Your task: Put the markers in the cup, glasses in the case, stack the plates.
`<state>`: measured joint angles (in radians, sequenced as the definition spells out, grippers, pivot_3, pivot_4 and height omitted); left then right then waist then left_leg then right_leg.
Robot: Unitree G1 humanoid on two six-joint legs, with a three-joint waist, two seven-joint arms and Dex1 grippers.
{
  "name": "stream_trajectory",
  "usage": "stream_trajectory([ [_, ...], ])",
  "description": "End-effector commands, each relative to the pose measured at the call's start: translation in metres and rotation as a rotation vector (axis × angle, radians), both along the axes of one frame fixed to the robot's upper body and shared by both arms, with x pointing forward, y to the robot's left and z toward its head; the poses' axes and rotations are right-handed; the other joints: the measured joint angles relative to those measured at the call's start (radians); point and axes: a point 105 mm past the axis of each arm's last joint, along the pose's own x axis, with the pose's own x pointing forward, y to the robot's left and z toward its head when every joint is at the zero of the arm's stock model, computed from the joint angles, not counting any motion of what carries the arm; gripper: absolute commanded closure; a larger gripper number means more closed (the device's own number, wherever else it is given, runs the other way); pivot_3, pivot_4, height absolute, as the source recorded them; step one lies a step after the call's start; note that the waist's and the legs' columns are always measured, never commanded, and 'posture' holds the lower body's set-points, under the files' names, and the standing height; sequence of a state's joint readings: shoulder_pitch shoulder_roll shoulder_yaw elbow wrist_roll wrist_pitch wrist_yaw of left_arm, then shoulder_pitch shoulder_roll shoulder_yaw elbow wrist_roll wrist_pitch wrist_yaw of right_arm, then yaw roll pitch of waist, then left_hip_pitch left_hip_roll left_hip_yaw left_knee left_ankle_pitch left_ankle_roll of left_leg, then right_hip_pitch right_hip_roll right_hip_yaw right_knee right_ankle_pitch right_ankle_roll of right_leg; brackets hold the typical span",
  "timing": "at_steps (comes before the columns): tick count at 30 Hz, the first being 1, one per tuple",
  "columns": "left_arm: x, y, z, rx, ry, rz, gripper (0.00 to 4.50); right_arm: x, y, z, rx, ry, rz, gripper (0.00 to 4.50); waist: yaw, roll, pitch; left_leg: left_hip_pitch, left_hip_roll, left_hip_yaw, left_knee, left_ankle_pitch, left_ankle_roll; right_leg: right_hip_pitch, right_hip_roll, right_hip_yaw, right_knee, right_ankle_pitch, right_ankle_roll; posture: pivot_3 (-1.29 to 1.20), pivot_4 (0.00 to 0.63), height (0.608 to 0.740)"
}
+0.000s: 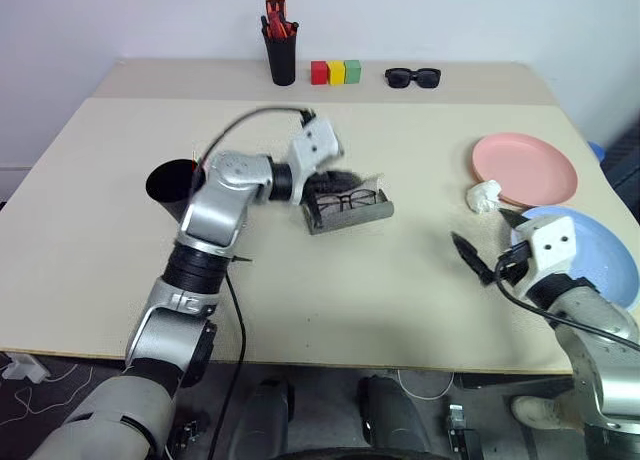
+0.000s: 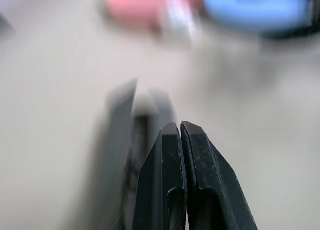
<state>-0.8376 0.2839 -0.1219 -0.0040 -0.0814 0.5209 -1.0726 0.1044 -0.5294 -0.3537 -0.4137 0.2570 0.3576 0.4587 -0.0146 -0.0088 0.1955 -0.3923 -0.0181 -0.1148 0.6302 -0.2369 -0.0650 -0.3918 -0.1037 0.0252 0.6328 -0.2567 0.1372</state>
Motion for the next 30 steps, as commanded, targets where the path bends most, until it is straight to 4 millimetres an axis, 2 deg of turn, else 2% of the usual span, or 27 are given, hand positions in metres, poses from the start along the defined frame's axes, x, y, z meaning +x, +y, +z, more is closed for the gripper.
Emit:
stream_trajectory([
  [1, -0.037, -0.003, -0.012, 0.01, 0.014, -0.194, 3.93, -0.007, -0.032, 0.005, -0.031, -0.029, -0.154, 0.0, -0.002, 0.003, -0.002, 0.001, 0.0, 0.001, -0.001, 0.0, 0.0, 0.0, 0.0, 0.001, 0.0, 0.0, 0.0, 0.0, 0.15, 0.74],
  [2, -0.046, -0.005, -0.017, 0.018, 0.051, -0.252, 3.63, -0.008, -0.04, 0.001, -0.038, -0.016, -0.186, 0.0, -0.002, 0.003, -0.002, 0.001, 0.0, 0.001, -0.001, 0.0, 0.0, 0.0, 0.0, 0.001, 0.0, 0.0, 0.0, 0.0, 0.15, 0.74],
  [5, -0.057, -0.008, -0.029, 0.063, 0.109, -0.339, 2.13, -0.01, -0.052, -0.01, -0.056, 0.019, -0.215, 0.0, 0.002, 0.003, -0.001, 0.001, 0.0, 0.001, 0.0, 0.0, 0.0, 0.0, 0.0, 0.001, 0.001, 0.0, 0.0, 0.0, 0.15, 0.74],
  [7, -0.058, -0.005, -0.039, 0.113, 0.097, -0.363, 1.09, -0.012, -0.056, -0.017, -0.072, 0.04, -0.228, 0.0, 0.001, 0.003, -0.002, 0.001, 0.0, 0.001, 0.001, 0.0, 0.0, 0.001, 0.0, 0.001, 0.001, -0.001, -0.002, 0.0, 0.15, 0.74],
  [9, -0.054, -0.004, -0.039, 0.113, 0.08, -0.355, 0.25, -0.012, -0.056, -0.021, -0.069, 0.043, -0.23, 0.0, -0.001, 0.003, -0.002, 0.001, 0.0, 0.001, 0.001, 0.0, 0.0, 0.001, 0.0, 0.001, 0.0, -0.002, -0.004, 0.0, 0.15, 0.74],
  [10, -0.052, -0.005, -0.037, 0.098, 0.078, -0.339, 0.03, -0.012, -0.054, -0.021, -0.068, 0.039, -0.228, 0.0, -0.002, 0.003, -0.002, 0.001, 0.0, 0.001, 0.001, 0.0, 0.0, 0.001, 0.0, 0.001, 0.0, -0.002, -0.004, 0.0, 0.15, 0.74],
  [11, -0.05, -0.005, -0.035, 0.087, 0.076, -0.33, 0.03, -0.012, -0.053, -0.02, -0.068, 0.036, -0.227, 0.0, -0.002, 0.003, -0.002, 0.001, 0.0, 0.001, 0.001, 0.0, 0.0, 0.001, 0.0, 0.001, 0.0, -0.002, -0.004, 0.0, 0.15, 0.74],
  [18, 0.01, -0.013, -0.005, -0.063, 0.015, 0.008, 0.03, -0.002, -0.03, -0.004, -0.05, -0.009, -0.173, 0.0, 0.001, 0.002, -0.001, 0.001, 0.0, 0.001, 0.001, 0.0, 0.0, 0.001, 0.0, 0.001, 0.0, 0.0, -0.001, 0.0, 0.15, 0.74],
  [21, 0.036, -0.016, -0.002, -0.086, 0.091, 0.134, 0.93, 0.002, -0.024, 0.002, -0.051, -0.02, -0.158, 0.0, 0.0, 0.002, -0.001, 0.001, 0.0, 0.001, 0.0, 0.0, 0.0, 0.001, 0.0, 0.001, 0.0, 0.0, 0.0, 0.0, 0.15, 0.74],
  [23, 0.049, -0.017, 0.0, -0.08, 0.093, 0.204, 1.91, 0.004, -0.022, 0.003, -0.053, -0.022, -0.152, 0.0, 0.0, 0.002, -0.001, 0.001, 0.0, 0.001, 0.0, 0.0, 0.001, 0.001, 0.0, 0.001, -0.001, -0.001, 0.001, 0.0, 0.15, 0.74],
  [26, 0.083, -0.013, 0.007, -0.084, 0.115, 0.402, 3.45, 0.007, -0.019, 0.005, -0.051, -0.031, -0.137, 0.0, 0.001, 0.001, 0.0, 0.0, 0.0, 0.001, 0.0, 0.0, 0.001, 0.0, 0.0, 0.0, -0.001, -0.001, 0.001, 0.0, 0.15, 0.74],
  [28, 0.097, -0.011, 0.007, -0.041, 0.122, 0.497, 3.45, 0.009, -0.017, 0.007, -0.049, -0.037, -0.127, 0.0, 0.0, -0.001, 0.0, 0.0, -0.001, 0.001, 0.001, 0.0, 0.001, 0.0, 0.0, 0.0, -0.001, 0.0, 0.001, 0.0, 0.15, 0.74],
  [30, 0.104, -0.011, 0.006, 0.008, 0.115, 0.515, 3.45, 0.011, -0.01, 0.009, -0.04, -0.042, -0.087, 0.0, 0.0, -0.001, 0.0, 0.0, -0.001, 0.001, 0.0, 0.0, 0.001, 0.0, 0.0, 0.0, -0.001, -0.001, 0.001, 0.0, 0.15, 0.74],
])
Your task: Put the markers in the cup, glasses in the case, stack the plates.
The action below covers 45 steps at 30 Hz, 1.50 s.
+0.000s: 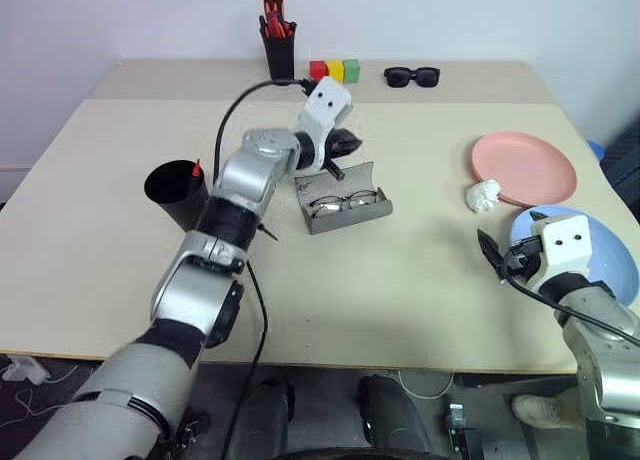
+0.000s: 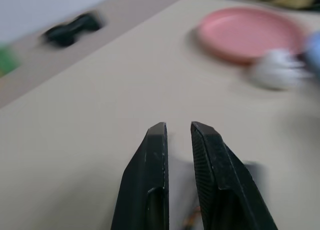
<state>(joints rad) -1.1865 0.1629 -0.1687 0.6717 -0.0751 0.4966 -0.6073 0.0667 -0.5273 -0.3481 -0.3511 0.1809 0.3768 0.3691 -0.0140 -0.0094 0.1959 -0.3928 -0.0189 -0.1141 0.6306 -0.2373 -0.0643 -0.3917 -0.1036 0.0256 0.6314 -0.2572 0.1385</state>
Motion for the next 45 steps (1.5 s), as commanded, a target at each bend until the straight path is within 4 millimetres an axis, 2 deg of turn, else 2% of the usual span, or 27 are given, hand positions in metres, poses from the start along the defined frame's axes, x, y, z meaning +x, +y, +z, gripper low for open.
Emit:
stream_trajectory([
  [1, 0.012, 0.002, 0.012, 0.087, -0.029, 0.031, 3.45, 0.001, 0.02, 0.017, 0.018, -0.053, 0.117, 0.0, -0.001, 0.0, 0.0, 0.0, 0.0, 0.0, -0.001, 0.0, 0.0, 0.0, 0.0, 0.0, 0.0, 0.0, 0.0, 0.0, 0.15, 0.74],
  [3, 0.015, 0.002, 0.012, 0.149, -0.027, 0.004, 3.45, -0.003, 0.039, 0.018, 0.026, -0.038, 0.259, 0.0, -0.003, 0.0, 0.0, 0.0, 0.0, 0.0, -0.002, 0.0, 0.0, -0.001, 0.0, 0.0, -0.001, 0.0, 0.001, 0.0, 0.15, 0.74],
  [6, 0.019, 0.01, 0.01, 0.229, -0.029, -0.005, 3.45, -0.012, 0.057, 0.019, 0.034, -0.023, 0.45, 0.0, -0.005, 0.0, 0.0, 0.0, 0.0, 0.0, -0.002, 0.0, 0.0, -0.001, 0.0, 0.0, -0.001, -0.001, 0.001, 0.0, 0.15, 0.74],
  [11, 0.021, 0.025, 0.0, 0.32, -0.005, -0.035, 3.45, -0.018, 0.068, 0.032, 0.049, -0.062, 0.641, 0.0, -0.005, -0.001, 0.001, 0.0, 0.0, 0.0, -0.002, 0.0, 0.0, -0.001, 0.0, 0.0, -0.001, -0.001, 0.001, 0.0, 0.15, 0.74],
  [15, 0.022, 0.034, -0.01, 0.371, 0.02, -0.03, 3.45, -0.019, 0.07, 0.042, 0.065, -0.094, 0.724, 0.0, -0.003, -0.002, 0.001, -0.001, 0.0, 0.0, -0.002, 0.0, 0.0, -0.001, 0.0, 0.0, -0.001, -0.001, 0.001, 0.0, 0.15, 0.74],
  [29, 0.02, 0.043, -0.023, 0.461, 0.075, -0.034, 3.45, -0.024, 0.077, 0.044, 0.054, -0.127, 0.795, 0.0, -0.003, -0.004, 0.003, -0.002, 0.0, 0.0, -0.001, 0.0, 0.0, -0.002, 0.0, 0.0, 0.0, -0.001, 0.001, 0.0, 0.15, 0.74],
  [38, -0.001, 0.03, -0.023, 0.435, 0.198, -0.239, 3.45, -0.022, 0.074, 0.039, 0.047, -0.125, 0.77, 0.0, -0.002, -0.004, 0.003, -0.002, 0.0, 0.0, -0.001, 0.0, 0.0, -0.002, 0.0, 0.0, 0.0, -0.001, 0.001, 0.0, 0.15, 0.74],
  [45, -0.014, 0.025, -0.021, 0.438, 0.249, -0.337, 3.45, -0.02, 0.068, 0.038, 0.045, -0.131, 0.745, 0.0, -0.003, -0.004, 0.003, -0.002, 0.0, 0.0, -0.001, 0.0, 0.0, -0.002, 0.0, 0.0, 0.0, -0.001, 0.001, 0.0, 0.15, 0.74],
])
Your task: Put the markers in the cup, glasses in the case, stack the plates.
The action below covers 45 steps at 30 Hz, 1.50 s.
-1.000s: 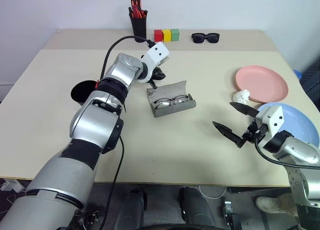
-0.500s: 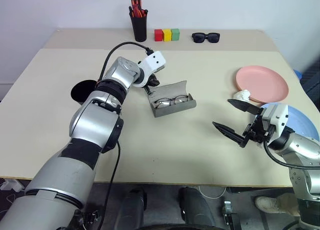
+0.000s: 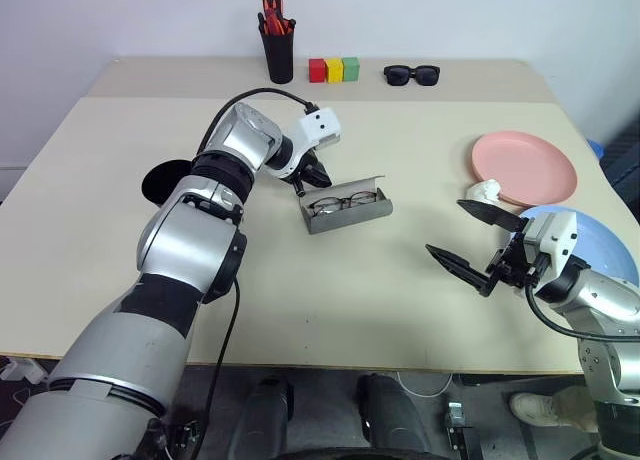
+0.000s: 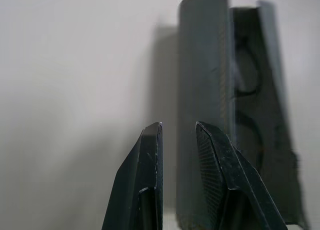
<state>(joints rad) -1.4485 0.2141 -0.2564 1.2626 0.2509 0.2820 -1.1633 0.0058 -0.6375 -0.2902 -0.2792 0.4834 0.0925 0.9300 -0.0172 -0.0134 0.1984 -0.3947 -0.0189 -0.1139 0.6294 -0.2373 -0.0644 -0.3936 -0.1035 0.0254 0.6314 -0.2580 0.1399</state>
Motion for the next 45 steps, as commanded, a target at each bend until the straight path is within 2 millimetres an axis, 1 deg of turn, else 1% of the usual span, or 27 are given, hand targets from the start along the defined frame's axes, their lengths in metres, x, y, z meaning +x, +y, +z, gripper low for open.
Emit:
stream_trajectory([
  [1, -0.009, -0.008, 0.01, -0.006, 0.021, -0.074, 3.45, 0.0, -0.005, 0.006, 0.0, -0.037, -0.018, 0.0, 0.0, 0.0, 0.0, 0.0, 0.0, 0.0, 0.0, 0.0, 0.0, 0.0, 0.0, 0.0, 0.0, 0.0, 0.0, 0.0, 0.15, 0.74],
  [2, -0.013, -0.009, 0.005, -0.003, 0.045, -0.091, 3.45, 0.002, -0.007, 0.006, 0.0, -0.038, -0.023, 0.0, 0.0, 0.0, 0.0, 0.0, 0.0, 0.0, 0.0, 0.0, 0.0, 0.0, 0.0, 0.0, 0.0, 0.0, 0.0, 0.0, 0.15, 0.74],
  [5, -0.024, -0.009, -0.024, 0.046, 0.111, -0.119, 3.45, 0.003, -0.012, 0.004, -0.006, -0.035, -0.031, 0.0, -0.002, 0.001, -0.001, 0.0, 0.0, 0.0, 0.0, 0.0, 0.0, 0.0, 0.0, 0.0, 0.0, 0.0, 0.0, 0.0, 0.15, 0.74],
  [6, -0.027, -0.009, -0.03, 0.054, 0.122, -0.124, 3.45, 0.003, -0.013, 0.004, -0.008, -0.035, -0.032, 0.0, -0.003, 0.001, -0.001, 0.001, 0.0, 0.0, 0.0, 0.0, 0.0, 0.001, 0.0, 0.0, 0.0, 0.0, 0.0, 0.0, 0.15, 0.74],
  [11, -0.041, -0.014, -0.038, 0.043, 0.172, -0.144, 3.45, 0.005, -0.016, 0.003, -0.016, -0.036, -0.04, 0.0, 0.001, 0.002, -0.001, 0.002, 0.0, -0.001, 0.001, 0.0, 0.0, 0.003, 0.0, 0.0, 0.001, 0.0, 0.0, 0.0, 0.15, 0.74],
  [14, -0.043, -0.015, -0.038, 0.044, 0.15, -0.148, 3.45, 0.006, -0.015, 0.002, -0.016, -0.038, -0.042, 0.0, 0.001, 0.002, -0.002, 0.003, 0.0, -0.001, 0.001, 0.0, 0.0, 0.003, 0.0, 0.0, 0.001, 0.0, 0.0, 0.0, 0.15, 0.74],
  [16, -0.043, -0.016, -0.033, 0.024, 0.137, -0.141, 3.45, 0.006, -0.015, 0.002, -0.015, -0.04, -0.043, 0.0, 0.001, 0.002, -0.002, 0.003, 0.0, 0.0, 0.001, 0.0, 0.0, 0.003, 0.0, 0.0, 0.001, 0.0, 0.0, 0.0, 0.15, 0.74],
  [17, -0.039, -0.017, -0.022, -0.005, 0.094, -0.141, 3.45, 0.006, -0.014, 0.003, -0.013, -0.042, -0.047, 0.0, 0.002, 0.002, -0.002, 0.003, 0.0, -0.001, 0.001, 0.0, 0.0, 0.003, 0.0, 0.0, 0.001, 0.0, 0.0, 0.0, 0.15, 0.74],
  [19, -0.036, -0.019, -0.009, -0.036, 0.04, -0.142, 3.45, 0.006, -0.014, 0.004, -0.01, -0.044, -0.052, 0.0, 0.001, 0.002, -0.001, 0.002, 0.0, -0.001, 0.001, 0.0, 0.0, 0.003, 0.0, 0.0, 0.001, 0.0, 0.0, 0.0, 0.15, 0.74],
  [21, -0.037, -0.024, 0.017, -0.126, -0.038, -0.175, 3.45, 0.006, -0.017, 0.006, -0.005, -0.047, -0.068, 0.0, 0.001, 0.002, -0.001, 0.002, 0.0, -0.001, 0.001, 0.0, 0.0, 0.002, 0.0, 0.0, 0.001, 0.0, 0.0, 0.0, 0.15, 0.74],
  [24, -0.05, -0.033, 0.053, -0.266, -0.18, -0.276, 3.45, 0.006, -0.022, 0.006, -0.002, -0.046, -0.101, 0.0, -0.001, 0.002, 0.0, 0.0, 0.0, -0.001, 0.001, 0.0, 0.0, 0.0, 0.0, 0.0, 0.001, 0.0, 0.0, 0.0, 0.15, 0.74],
  [27, -0.073, -0.04, 0.077, -0.446, -0.24, -0.356, 3.45, 0.005, -0.03, 0.002, 0.005, -0.024, -0.158, 0.0, 0.001, 0.003, -0.001, 0.0, 0.0, -0.001, 0.0, 0.0, 0.0, -0.001, 0.0, 0.0, 0.001, 0.0, 0.0, 0.0, 0.15, 0.74],
  [29, -0.087, -0.043, 0.084, -0.554, -0.317, -0.398, 3.45, 0.005, -0.039, -0.002, 0.004, -0.007, -0.22, 0.0, 0.002, 0.003, -0.001, 0.001, 0.0, -0.001, 0.0, 0.0, 0.0, 0.0, 0.0, 0.0, 0.001, 0.0, 0.0, 0.0, 0.15, 0.74],
  [30, -0.092, -0.043, 0.083, -0.582, -0.33, -0.406, 3.45, 0.005, -0.043, -0.003, 0.004, -0.001, -0.251, 0.0, 0.003, 0.003, -0.001, 0.002, 0.0, -0.001, 0.0, 0.0, 0.0, 0.001, 0.0, 0.0, 0.001, 0.0, 0.0, 0.0, 0.15, 0.74],
  [32, -0.1, -0.043, 0.071, -0.585, -0.286, -0.411, 3.45, 0.005, -0.052, -0.006, 0.007, 0.012, -0.322, 0.0, 0.002, 0.003, -0.001, 0.002, 0.0, 0.0, 0.001, 0.0, 0.0, 0.002, 0.0, 0.0, 0.001, 0.0, -0.001, 0.0, 0.15, 0.74],
  [33, -0.105, -0.042, 0.066, -0.588, -0.297, -0.434, 3.45, 0.004, -0.056, -0.007, 0.004, 0.014, -0.354, 0.0, 0.002, 0.003, -0.001, 0.002, 0.0, 0.0, 0.002, 0.0, 0.0, 0.002, 0.0, 0.0, 0.001, 0.0, -0.001, 0.0, 0.15, 0.74],
  [35, -0.111, -0.041, 0.063, -0.598, -0.329, -0.464, 3.45, 0.004, -0.061, -0.007, -0.002, 0.015, -0.385, 0.0, 0.001, 0.003, -0.001, 0.003, 0.0, 0.0, 0.001, 0.0, 0.0, 0.002, 0.0, 0.001, 0.002, 0.001, -0.002, 0.0, 0.15, 0.74],
  [37, -0.122, -0.032, 0.038, -0.576, -0.229, -0.532, 2.96, -0.002, -0.069, -0.012, -0.012, 0.042, -0.447, 0.0, 0.003, 0.004, -0.002, 0.003, 0.0, 0.0, 0.002, 0.0, 0.0, 0.002, 0.0, 0.001, 0.002, 0.001, -0.002, 0.0, 0.15, 0.74],
  [38, -0.126, -0.026, 0.028, -0.556, -0.214, -0.557, 2.63, -0.005, -0.073, -0.015, -0.015, 0.067, -0.479, 0.0, 0.002, 0.006, -0.003, 0.003, 0.0, 0.0, 0.001, 0.0, 0.0, 0.002, 0.0, 0.001, 0.001, 0.001, -0.002, 0.0, 0.15, 0.74],
  [39, -0.128, -0.022, 0.021, -0.545, -0.208, -0.563, 2.19, -0.008, -0.077, -0.018, -0.029, 0.076, -0.512, 0.0, 0.002, 0.007, -0.004, 0.003, 0.0, 0.0, 0.001, 0.0, 0.0, 0.002, 0.0, 0.001, 0.001, 0.001, -0.002, 0.0, 0.15, 0.74],
  [43, -0.136, -0.007, 0.017, -0.562, -0.169, -0.56, 0.11, -0.018, -0.086, -0.026, -0.036, 0.119, -0.567, 0.0, 0.004, 0.005, -0.003, 0.002, 0.0, 0.0, 0.001, 0.0, 0.0, 0.002, 0.0, 0.001, 0.001, 0.001, -0.002, 0.0, 0.15, 0.74],
  [45, -0.14, 0.001, 0.014, -0.551, -0.147, -0.57, 0.04, -0.023, -0.091, -0.033, -0.041, 0.14, -0.594, 0.0, 0.004, 0.006, -0.003, 0.002, 0.0, 0.0, 0.002, 0.0, 0.0, 0.003, 0.0, 0.001, 0.001, 0.0, -0.003, 0.0, 0.15, 0.74],
])
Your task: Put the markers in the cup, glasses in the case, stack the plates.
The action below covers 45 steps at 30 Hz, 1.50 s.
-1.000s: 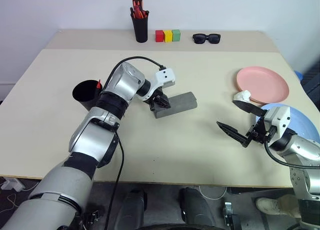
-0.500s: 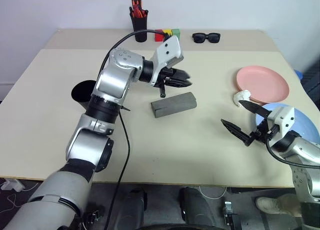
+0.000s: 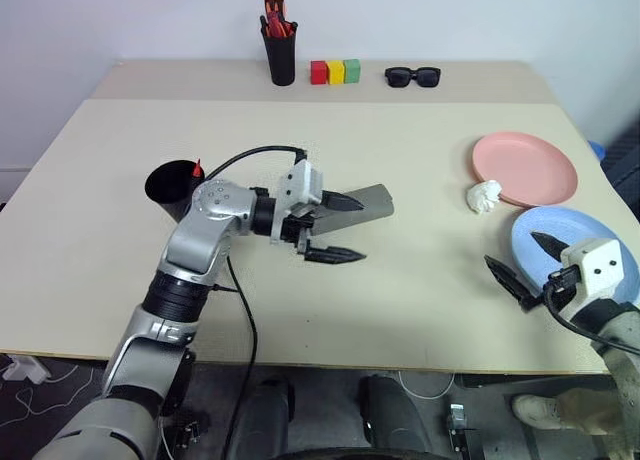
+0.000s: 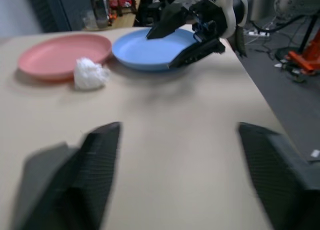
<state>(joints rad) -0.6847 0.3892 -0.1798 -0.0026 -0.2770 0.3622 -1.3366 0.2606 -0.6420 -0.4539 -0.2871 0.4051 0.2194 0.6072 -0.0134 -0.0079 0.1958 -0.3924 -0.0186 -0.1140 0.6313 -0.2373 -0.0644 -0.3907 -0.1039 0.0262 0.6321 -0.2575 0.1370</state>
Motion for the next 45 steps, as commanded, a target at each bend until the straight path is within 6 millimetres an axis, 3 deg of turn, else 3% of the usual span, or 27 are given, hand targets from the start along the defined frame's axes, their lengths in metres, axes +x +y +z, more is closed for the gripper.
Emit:
stream_trajectory([
  [1, -0.015, 0.008, 0.01, -0.016, -0.034, -0.067, 0.04, -0.008, -0.007, 0.007, -0.024, -0.034, -0.044, 0.0, 0.0, 0.0, 0.0, 0.001, 0.0, 0.0, 0.0, 0.0, 0.0, 0.001, 0.0, 0.0, 0.0, -0.001, -0.002, 0.0, 0.15, 0.74],
  [10, -0.032, 0.027, 0.003, 0.031, 0.008, -0.102, 0.04, -0.011, -0.014, -0.02, -0.017, 0.022, -0.087, 0.0, -0.002, 0.0, 0.0, 0.001, 0.0, 0.0, -0.001, 0.0, 0.0, 0.001, 0.0, 0.0, 0.0, -0.002, -0.003, 0.0, 0.15, 0.74],
  [21, -0.04, 0.036, -0.003, 0.06, -0.011, -0.093, 0.04, 0.007, -0.017, -0.033, -0.018, 0.051, -0.108, 0.0, -0.002, 0.001, 0.0, 0.001, 0.0, 0.0, -0.001, 0.0, 0.0, 0.001, 0.0, 0.0, 0.0, -0.002, -0.003, 0.0, 0.15, 0.74],
  [25, -0.04, 0.034, -0.001, 0.051, -0.017, -0.079, 0.0, 0.012, -0.023, -0.036, -0.025, 0.065, -0.129, 1.32, -0.001, 0.001, 0.0, 0.001, 0.0, 0.0, -0.001, 0.0, 0.0, 0.001, 0.0, 0.0, -0.001, -0.002, -0.003, 0.0, 0.15, 0.74],
  [30, -0.04, 0.033, 0.001, 0.039, -0.024, -0.061, 0.0, 0.015, -0.029, -0.036, -0.04, 0.07, -0.161, 4.09, -0.002, 0.001, 0.0, 0.001, 0.0, 0.0, -0.001, 0.0, 0.0, 0.001, 0.0, 0.0, -0.001, -0.002, -0.003, 0.0, 0.15, 0.74],
  [31, -0.039, 0.032, 0.002, 0.037, -0.025, -0.057, 0.0, 0.015, -0.031, -0.036, -0.047, 0.072, -0.169, 4.45, -0.004, 0.001, 0.0, 0.001, 0.0, 0.0, -0.001, 0.0, 0.0, 0.001, 0.0, 0.0, -0.001, -0.002, -0.003, 0.0, 0.15, 0.74],
  [38, -0.039, 0.03, 0.003, 0.021, -0.035, -0.036, 0.0, 0.017, -0.041, -0.023, -0.132, 0.003, -0.243, 4.45, -0.001, 0.0, 0.0, 0.001, 0.0, 0.0, -0.001, 0.0, 0.0, 0.001, 0.0, 0.0, -0.001, -0.002, -0.003, 0.0, 0.15, 0.74],
  [45, -0.037, 0.025, 0.003, 0.001, -0.037, -0.014, 0.0, 0.046, -0.031, 0.035, -0.273, -0.219, -0.216, 4.45, -0.009, 0.002, 0.0, 0.001, 0.0, 0.001, -0.001, 0.0, 0.0, 0.0, 0.0, 0.0, -0.001, -0.001, -0.003, 0.0, 0.15, 0.74],
])
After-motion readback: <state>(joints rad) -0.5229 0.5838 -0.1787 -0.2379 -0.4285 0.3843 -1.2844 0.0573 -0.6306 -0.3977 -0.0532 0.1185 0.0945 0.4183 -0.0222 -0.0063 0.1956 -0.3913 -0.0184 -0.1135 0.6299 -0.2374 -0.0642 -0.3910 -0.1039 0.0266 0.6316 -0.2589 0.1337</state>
